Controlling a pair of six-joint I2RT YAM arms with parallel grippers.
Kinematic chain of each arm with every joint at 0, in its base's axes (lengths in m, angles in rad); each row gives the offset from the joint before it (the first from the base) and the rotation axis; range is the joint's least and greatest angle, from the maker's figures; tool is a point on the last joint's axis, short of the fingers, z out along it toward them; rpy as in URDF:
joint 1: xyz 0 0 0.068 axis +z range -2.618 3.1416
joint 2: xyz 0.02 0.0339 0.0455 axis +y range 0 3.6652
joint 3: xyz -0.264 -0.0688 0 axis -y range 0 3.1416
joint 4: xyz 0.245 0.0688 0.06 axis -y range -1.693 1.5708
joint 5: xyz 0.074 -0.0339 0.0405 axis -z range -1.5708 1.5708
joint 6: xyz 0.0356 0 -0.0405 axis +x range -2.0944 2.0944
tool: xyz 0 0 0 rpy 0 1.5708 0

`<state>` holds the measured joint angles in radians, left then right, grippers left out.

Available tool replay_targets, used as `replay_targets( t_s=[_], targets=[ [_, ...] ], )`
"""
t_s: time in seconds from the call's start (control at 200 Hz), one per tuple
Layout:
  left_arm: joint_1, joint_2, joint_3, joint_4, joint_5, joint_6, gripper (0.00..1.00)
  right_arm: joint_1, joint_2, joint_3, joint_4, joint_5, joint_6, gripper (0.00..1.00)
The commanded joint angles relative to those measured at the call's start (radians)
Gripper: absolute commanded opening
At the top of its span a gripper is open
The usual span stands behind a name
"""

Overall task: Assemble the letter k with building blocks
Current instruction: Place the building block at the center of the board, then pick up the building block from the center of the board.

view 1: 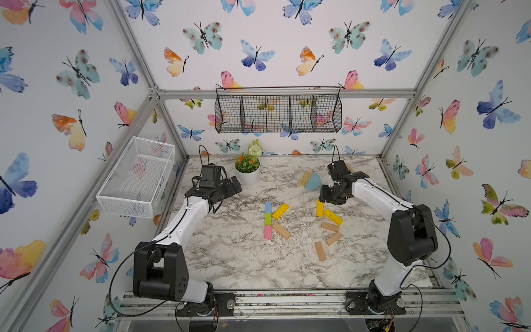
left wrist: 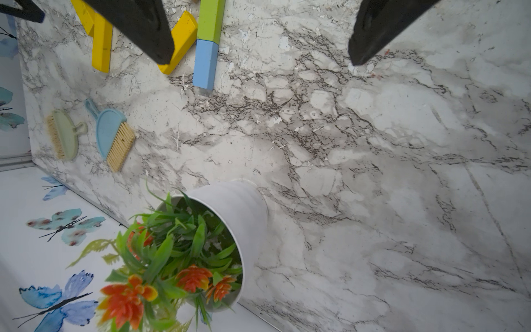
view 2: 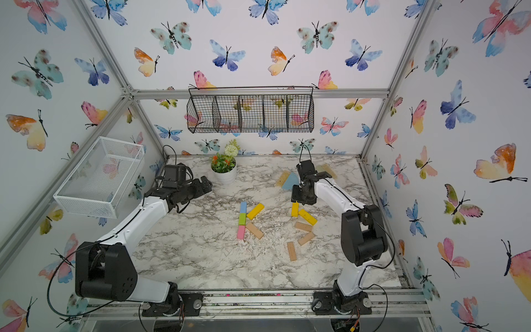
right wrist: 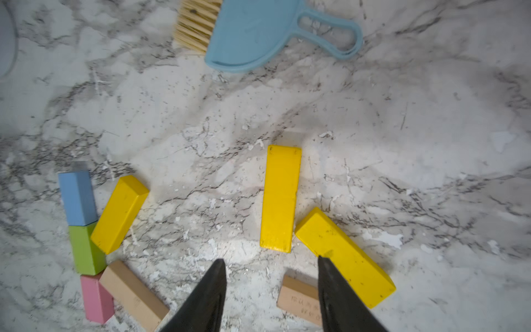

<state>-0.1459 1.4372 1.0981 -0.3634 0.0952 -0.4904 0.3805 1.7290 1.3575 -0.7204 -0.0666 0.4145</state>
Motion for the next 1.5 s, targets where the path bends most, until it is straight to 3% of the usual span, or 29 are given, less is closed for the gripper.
replay_targets(
  t_s=[0.0, 0.09, 0.19, 0.471, 0.691, 1.191, 1.492],
  targets=[
    [-0.002, -0.016, -0.006, -0.011, 0.021, 0.004, 0.98, 0.098, 0.007, -0.032, -0.166, 0.006, -0.051, 0.52],
    [-0.002, -0.015, -0.006, -0.011, 0.020, 0.004, 0.98, 0.214, 0.007, -0.066, -0.235, 0.035, 0.000, 0.52],
    [-0.001, -0.018, -0.007, -0.011, 0.014, 0.006, 0.98, 0.275, -0.034, -0.147, -0.226, 0.043, 0.070, 0.52],
    [-0.003, -0.011, -0.006, -0.011, 0.020, 0.004, 0.98, 0.307, -0.153, -0.287, -0.232, 0.031, 0.125, 0.51],
    [-0.001, -0.011, -0.007, -0.011, 0.016, 0.005, 0.98, 0.349, -0.157, -0.385, -0.185, -0.036, 0.140, 0.51],
    [-0.002, -0.012, -0.007, -0.011, 0.016, 0.006, 0.98, 0.362, -0.076, -0.445, -0.069, -0.038, 0.179, 0.49],
    [-0.003, -0.011, -0.007, -0.011, 0.018, 0.006, 0.98, 0.362, -0.070, -0.444, -0.075, 0.008, 0.202, 0.33]
  ],
)
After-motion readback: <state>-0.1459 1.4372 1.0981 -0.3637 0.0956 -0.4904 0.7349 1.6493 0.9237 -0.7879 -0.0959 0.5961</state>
